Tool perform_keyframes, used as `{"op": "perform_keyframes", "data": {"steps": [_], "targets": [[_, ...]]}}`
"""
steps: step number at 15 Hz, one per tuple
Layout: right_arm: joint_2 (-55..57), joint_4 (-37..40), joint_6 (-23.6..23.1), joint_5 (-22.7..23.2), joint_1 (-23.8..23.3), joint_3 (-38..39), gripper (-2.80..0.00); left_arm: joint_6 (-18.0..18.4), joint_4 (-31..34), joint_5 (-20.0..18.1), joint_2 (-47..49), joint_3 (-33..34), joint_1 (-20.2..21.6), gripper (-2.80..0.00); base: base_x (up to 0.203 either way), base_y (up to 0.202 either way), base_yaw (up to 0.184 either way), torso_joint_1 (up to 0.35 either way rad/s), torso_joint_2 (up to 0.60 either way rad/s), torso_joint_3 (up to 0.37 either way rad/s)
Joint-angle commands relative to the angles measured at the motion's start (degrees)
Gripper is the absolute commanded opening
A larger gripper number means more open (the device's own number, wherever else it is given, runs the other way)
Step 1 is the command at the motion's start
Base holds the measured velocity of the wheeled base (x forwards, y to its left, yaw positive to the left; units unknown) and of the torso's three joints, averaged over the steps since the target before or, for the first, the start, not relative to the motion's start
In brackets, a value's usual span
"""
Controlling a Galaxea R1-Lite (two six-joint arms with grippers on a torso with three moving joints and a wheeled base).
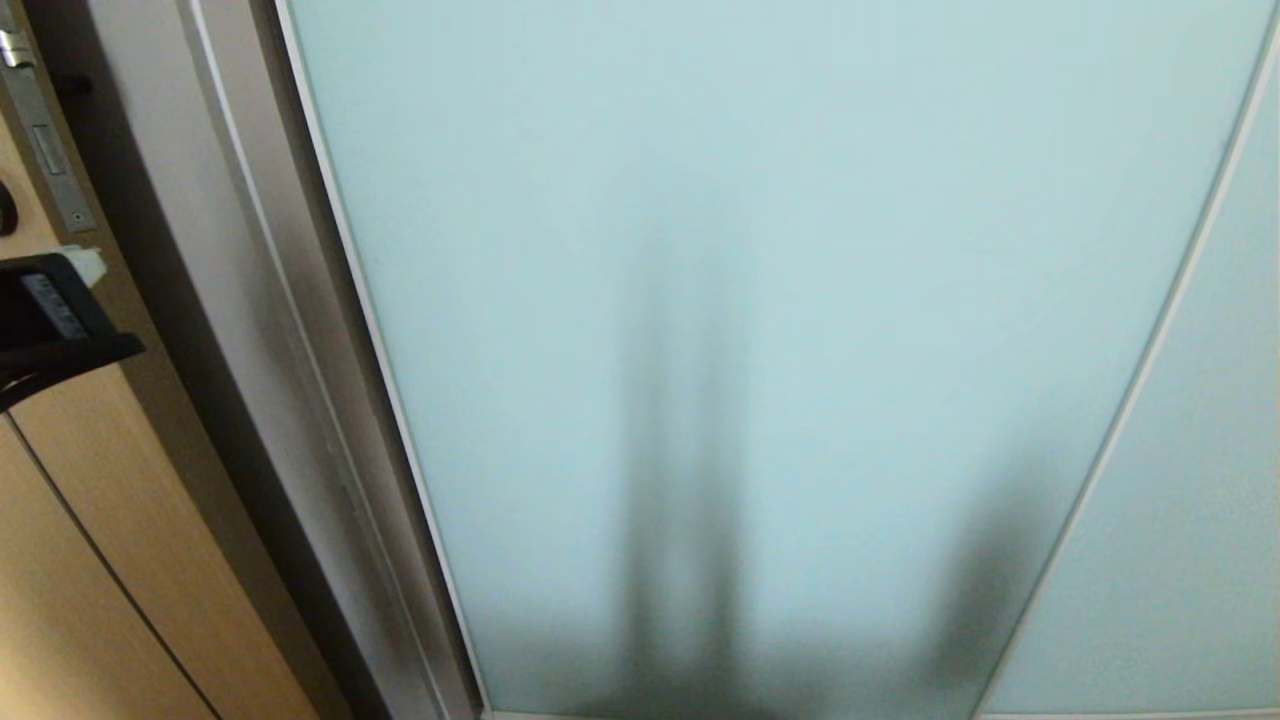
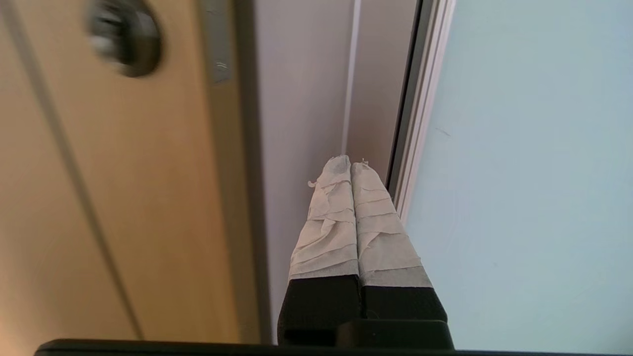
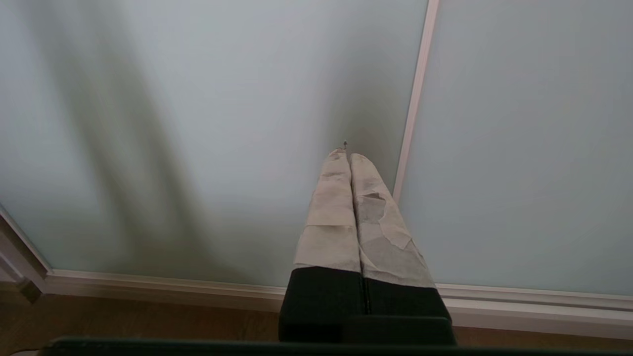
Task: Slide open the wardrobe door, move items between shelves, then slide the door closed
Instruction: Open the door
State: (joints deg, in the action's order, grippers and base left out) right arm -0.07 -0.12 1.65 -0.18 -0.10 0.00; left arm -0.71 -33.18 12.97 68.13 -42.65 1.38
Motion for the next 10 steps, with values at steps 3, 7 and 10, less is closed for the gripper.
{"op": "perform_keyframes", "data": {"steps": [3, 7, 10], "targets": [[0.07, -0.01, 0.02, 0.01, 0.01, 0.09, -2.80, 0.08, -5.25, -0.15, 10.90, -4.76, -0.20, -2.80, 0.000, 0.000, 0.000, 0.000, 0.00, 0.000], [0.07, -0.06, 0.02, 0.01, 0.01, 0.09, -2.80, 0.52, -5.58, -0.69, 15.70, -8.13, -0.23, -2.80, 0.000, 0.000, 0.000, 0.000, 0.00, 0.000], [0.07, 0.01, 0.02, 0.01, 0.01, 0.09, -2.80, 0.42, -5.87, -2.42, 18.33, -8.25, -0.23, -2.80, 0.000, 0.000, 0.000, 0.000, 0.00, 0.000]]}}
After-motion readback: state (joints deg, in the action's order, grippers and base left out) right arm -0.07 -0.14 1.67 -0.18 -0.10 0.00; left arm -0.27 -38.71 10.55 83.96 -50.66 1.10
